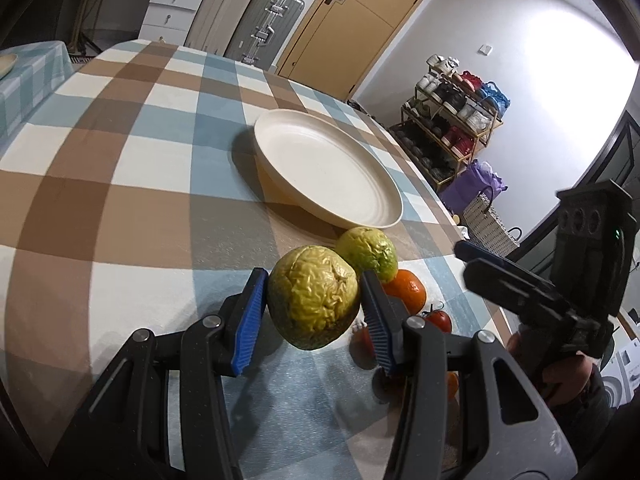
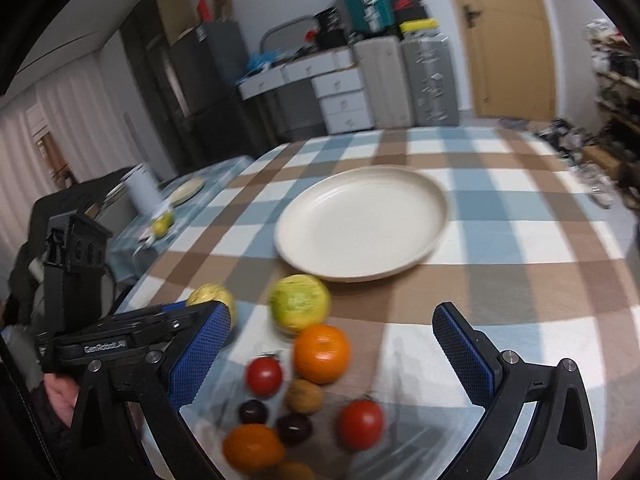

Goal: Organize fruits
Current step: 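Lift the yellow guava with the left gripper while the right gripper grasps the green guava, then carry both guavas onto the cream plate and open both grippers, then withdraw both tools and move the left gripper to the large orange, then grasp the large orange with the left gripper while the right gripper grasps the small orange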

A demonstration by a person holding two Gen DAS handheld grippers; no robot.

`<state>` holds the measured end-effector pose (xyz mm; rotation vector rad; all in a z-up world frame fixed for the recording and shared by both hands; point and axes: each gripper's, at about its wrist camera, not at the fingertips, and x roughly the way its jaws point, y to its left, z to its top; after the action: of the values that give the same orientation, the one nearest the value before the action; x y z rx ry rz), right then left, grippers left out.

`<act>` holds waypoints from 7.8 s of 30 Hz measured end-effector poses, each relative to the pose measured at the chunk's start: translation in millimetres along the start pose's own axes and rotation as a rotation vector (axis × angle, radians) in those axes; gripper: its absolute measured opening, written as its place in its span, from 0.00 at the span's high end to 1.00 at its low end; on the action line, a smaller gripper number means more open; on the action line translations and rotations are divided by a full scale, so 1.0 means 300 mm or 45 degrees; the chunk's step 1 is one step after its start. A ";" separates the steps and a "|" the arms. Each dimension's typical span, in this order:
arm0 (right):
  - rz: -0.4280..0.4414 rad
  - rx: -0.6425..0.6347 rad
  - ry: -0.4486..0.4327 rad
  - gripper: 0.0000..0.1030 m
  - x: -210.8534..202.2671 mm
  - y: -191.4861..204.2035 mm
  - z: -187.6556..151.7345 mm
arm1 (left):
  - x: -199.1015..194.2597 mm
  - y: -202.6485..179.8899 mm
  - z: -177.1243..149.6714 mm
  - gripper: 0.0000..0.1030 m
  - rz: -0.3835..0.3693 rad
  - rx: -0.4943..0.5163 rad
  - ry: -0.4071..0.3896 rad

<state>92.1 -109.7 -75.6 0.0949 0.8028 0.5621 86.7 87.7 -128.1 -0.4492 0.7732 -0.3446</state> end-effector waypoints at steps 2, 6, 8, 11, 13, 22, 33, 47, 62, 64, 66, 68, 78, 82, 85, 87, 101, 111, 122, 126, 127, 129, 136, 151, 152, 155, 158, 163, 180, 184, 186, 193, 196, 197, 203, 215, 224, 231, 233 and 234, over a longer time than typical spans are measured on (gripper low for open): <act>0.000 -0.019 0.031 0.00 0.031 0.022 0.013 | -0.015 0.011 0.003 0.57 0.006 0.001 -0.014; 0.004 -0.021 0.104 0.00 0.092 0.036 0.029 | -0.042 0.041 0.005 0.57 0.014 -0.016 -0.039; 0.024 -0.008 0.139 0.00 0.121 0.036 0.035 | -0.055 0.055 0.003 0.57 0.011 -0.027 -0.048; 0.017 -0.005 0.169 0.00 0.145 0.038 0.044 | -0.059 0.072 0.002 0.57 -0.002 -0.048 -0.052; 0.012 0.001 0.190 0.00 0.162 0.036 0.050 | -0.057 0.078 0.001 0.57 -0.013 -0.056 -0.047; 0.021 0.003 0.255 0.08 0.220 0.061 0.054 | -0.053 0.075 -0.004 0.57 -0.049 -0.043 -0.049; -0.027 0.046 0.309 0.52 0.260 0.044 0.047 | -0.049 0.084 -0.003 0.57 -0.051 -0.054 -0.049; 0.177 0.110 0.112 0.52 0.147 0.014 0.068 | -0.026 0.069 0.036 0.57 0.008 -0.059 -0.009; 0.273 0.165 -0.085 0.52 0.069 -0.195 0.281 | 0.164 -0.084 0.386 0.57 0.059 0.128 -0.013; 0.270 0.173 -0.085 0.52 0.095 -0.238 0.327 | 0.226 -0.092 0.437 0.57 0.071 0.140 0.011; 0.276 0.182 -0.085 0.52 0.126 -0.276 0.364 | 0.280 -0.095 0.475 0.57 0.070 0.141 0.030; 0.278 0.198 -0.074 0.52 0.172 -0.316 0.399 | 0.343 -0.088 0.518 0.57 0.072 0.135 0.053; 0.340 0.320 0.038 0.52 0.414 -0.444 0.468 | 0.592 -0.036 0.619 0.57 0.111 0.151 0.142; 0.344 0.331 0.071 0.52 0.467 -0.454 0.465 | 0.642 -0.021 0.627 0.57 0.108 0.156 0.159; 0.347 0.340 0.095 0.52 0.495 -0.460 0.458 | 0.669 -0.015 0.629 0.57 0.107 0.171 0.167; 0.341 0.352 0.103 0.52 0.506 -0.464 0.452 | 0.679 -0.008 0.627 0.57 0.103 0.160 0.168; 0.294 0.340 -0.050 0.09 0.327 -0.438 0.473 | 0.473 -0.135 0.625 0.21 0.169 0.248 -0.010; 0.211 0.348 -0.210 0.00 0.029 -0.371 0.369 | 0.183 -0.262 0.482 0.05 0.292 0.240 -0.122; 0.056 0.222 -0.317 0.00 -0.240 -0.196 0.186 | -0.075 -0.373 0.275 0.01 0.347 0.270 -0.203; 0.007 0.155 -0.364 0.00 -0.323 -0.127 0.131 | -0.145 -0.395 0.189 0.01 0.357 0.275 -0.201; -0.003 0.138 -0.370 0.00 -0.339 -0.111 0.119 | -0.169 -0.400 0.159 0.01 0.359 0.274 -0.203; -0.028 0.094 -0.379 0.00 -0.364 -0.076 0.094 | -0.197 -0.406 0.122 0.01 0.348 0.272 -0.196; -0.082 0.021 -0.398 0.00 -0.432 -0.001 -0.005 | -0.244 -0.425 -0.009 0.01 0.304 0.264 -0.133; -0.116 0.054 -0.270 0.00 -0.394 0.023 -0.220 | -0.135 -0.423 -0.207 0.01 0.259 0.285 0.094; -0.118 0.050 -0.267 0.00 -0.393 0.024 -0.229 | -0.121 -0.417 -0.211 0.01 0.262 0.284 0.111; -0.126 0.061 -0.238 0.00 -0.379 0.022 -0.253 | -0.084 -0.405 -0.241 0.01 0.274 0.281 0.165; -0.132 0.072 -0.205 0.00 -0.362 0.017 -0.273 | -0.056 -0.393 -0.259 0.01 0.251 0.264 0.191; -0.145 0.088 -0.186 0.00 -0.345 0.010 -0.297 | -0.042 -0.384 -0.266 0.02 0.201 0.261 0.176; -0.148 0.108 -0.164 0.00 -0.323 -0.009 -0.316 | -0.011 -0.370 -0.282 0.71 0.000 0.226 0.257; -0.150 0.108 -0.160 0.00 -0.319 -0.009 -0.317 | -0.014 -0.370 -0.283 0.71 -0.011 0.234 0.258; -0.152 0.111 -0.160 0.00 -0.319 -0.011 -0.318 | -0.019 -0.359 -0.280 0.72 -0.033 0.213 0.256; -0.159 0.112 -0.143 0.00 -0.302 -0.019 -0.305 | -0.062 -0.336 -0.270 0.75 -0.082 0.202 0.224; -0.162 0.107 -0.139 0.00 -0.292 -0.023 -0.280 | -0.096 -0.328 -0.250 0.95 -0.133 0.225 0.182; -0.156 0.108 -0.138 0.00 -0.288 -0.025 -0.271 | -0.108 -0.323 -0.242 0.95 -0.138 0.227 0.165; -0.120 0.145 -0.118 0.00 -0.233 -0.039 -0.214 | -0.099 -0.265 -0.242 0.95 -0.190 0.154 0.192; -0.092 0.183 -0.089 0.00 -0.183 -0.058 -0.242 | -0.098 -0.334 -0.269 0.39 -0.200 0.227 0.199; -0.090 0.176 -0.115 0.00 -0.204 -0.063 -0.261 | -0.036 -0.367 -0.304 0.53 -0.163 0.314 0.242; -0.076 0.198 -0.112 0.00 -0.198 -0.083 -0.270 | -0.028 -0.360 -0.307 0.69 -0.148 0.346 0.240; -0.076 0.199 -0.104 0.00 -0.191 -0.087 -0.265 | -0.030 -0.357 -0.306 0.70 -0.150 0.345 0.239; -0.076 0.193 -0.102 0.00 -0.191 -0.086 -0.262 | -0.030 -0.357 -0.306 0.70 -0.149 0.348 0.239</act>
<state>16.2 -170.8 -100.6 0.2311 0.7669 0.4382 -0.9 -23.5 -126.4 -0.2067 0.8696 -0.5999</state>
